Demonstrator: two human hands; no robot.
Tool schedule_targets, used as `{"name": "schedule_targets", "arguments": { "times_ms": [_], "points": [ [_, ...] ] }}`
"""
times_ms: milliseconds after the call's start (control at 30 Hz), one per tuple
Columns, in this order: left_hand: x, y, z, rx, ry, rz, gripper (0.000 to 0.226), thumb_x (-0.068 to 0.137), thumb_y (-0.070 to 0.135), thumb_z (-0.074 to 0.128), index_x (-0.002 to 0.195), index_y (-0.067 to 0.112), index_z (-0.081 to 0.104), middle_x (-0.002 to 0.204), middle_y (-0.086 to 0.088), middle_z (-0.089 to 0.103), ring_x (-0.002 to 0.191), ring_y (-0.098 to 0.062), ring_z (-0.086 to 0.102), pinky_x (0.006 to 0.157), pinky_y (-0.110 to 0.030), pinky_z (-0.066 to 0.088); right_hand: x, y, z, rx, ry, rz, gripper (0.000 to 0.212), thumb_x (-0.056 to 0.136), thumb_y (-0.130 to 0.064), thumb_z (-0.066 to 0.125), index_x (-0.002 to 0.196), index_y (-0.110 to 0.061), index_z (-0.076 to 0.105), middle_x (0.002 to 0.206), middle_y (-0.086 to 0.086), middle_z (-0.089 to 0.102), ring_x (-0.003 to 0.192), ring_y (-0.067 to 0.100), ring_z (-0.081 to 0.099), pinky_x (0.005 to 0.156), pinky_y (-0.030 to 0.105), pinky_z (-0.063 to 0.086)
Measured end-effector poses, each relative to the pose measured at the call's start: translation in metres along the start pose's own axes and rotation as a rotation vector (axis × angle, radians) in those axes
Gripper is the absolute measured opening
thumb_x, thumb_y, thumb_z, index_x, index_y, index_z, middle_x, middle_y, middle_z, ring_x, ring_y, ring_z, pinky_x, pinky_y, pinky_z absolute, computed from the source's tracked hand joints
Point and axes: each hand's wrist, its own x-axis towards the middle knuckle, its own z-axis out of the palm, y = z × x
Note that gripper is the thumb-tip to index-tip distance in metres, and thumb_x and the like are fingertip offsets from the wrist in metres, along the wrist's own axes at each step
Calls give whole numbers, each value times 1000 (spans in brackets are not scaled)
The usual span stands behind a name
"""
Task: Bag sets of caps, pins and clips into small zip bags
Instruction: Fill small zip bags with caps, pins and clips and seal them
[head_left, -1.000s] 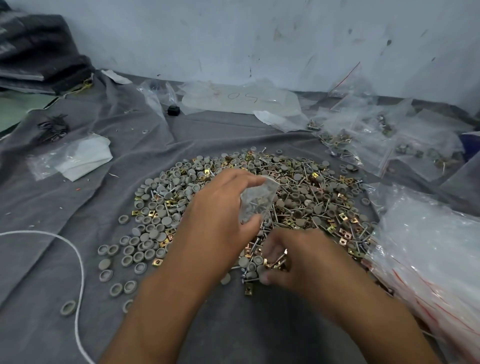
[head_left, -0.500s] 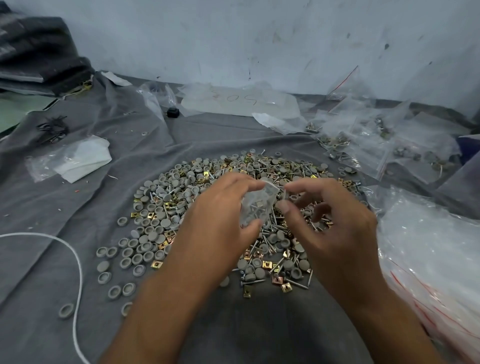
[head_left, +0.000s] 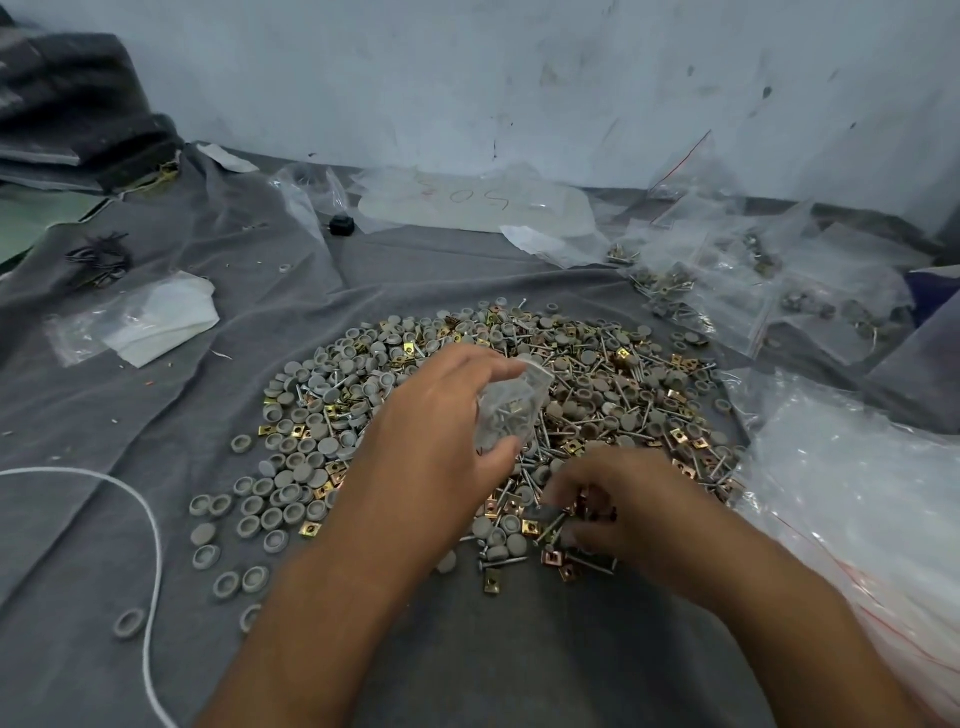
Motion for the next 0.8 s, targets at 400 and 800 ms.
{"name": "schedule_targets", "arguments": {
  "times_ms": [400,800],
  "points": [
    [0,-1,2,0,0,-3,57,79,31,77,131,40,55,115,31,47,92,19,44,78,-6,35,-5,-8,12,-200,-36,7,14,98,-47,57,110,-41,59,104,-17,38,111,7,37,90,28,43],
    [-1,-1,0,-1,-1,-1,56,81,32,76,133,38,55,118,30,48,91,19,44,78,-4,35,-4,-13,11,-257,14,-46,16,102,-46,45,109,-37,57,112,-13,43,113,8,37,92,27,45]
  ]
}}
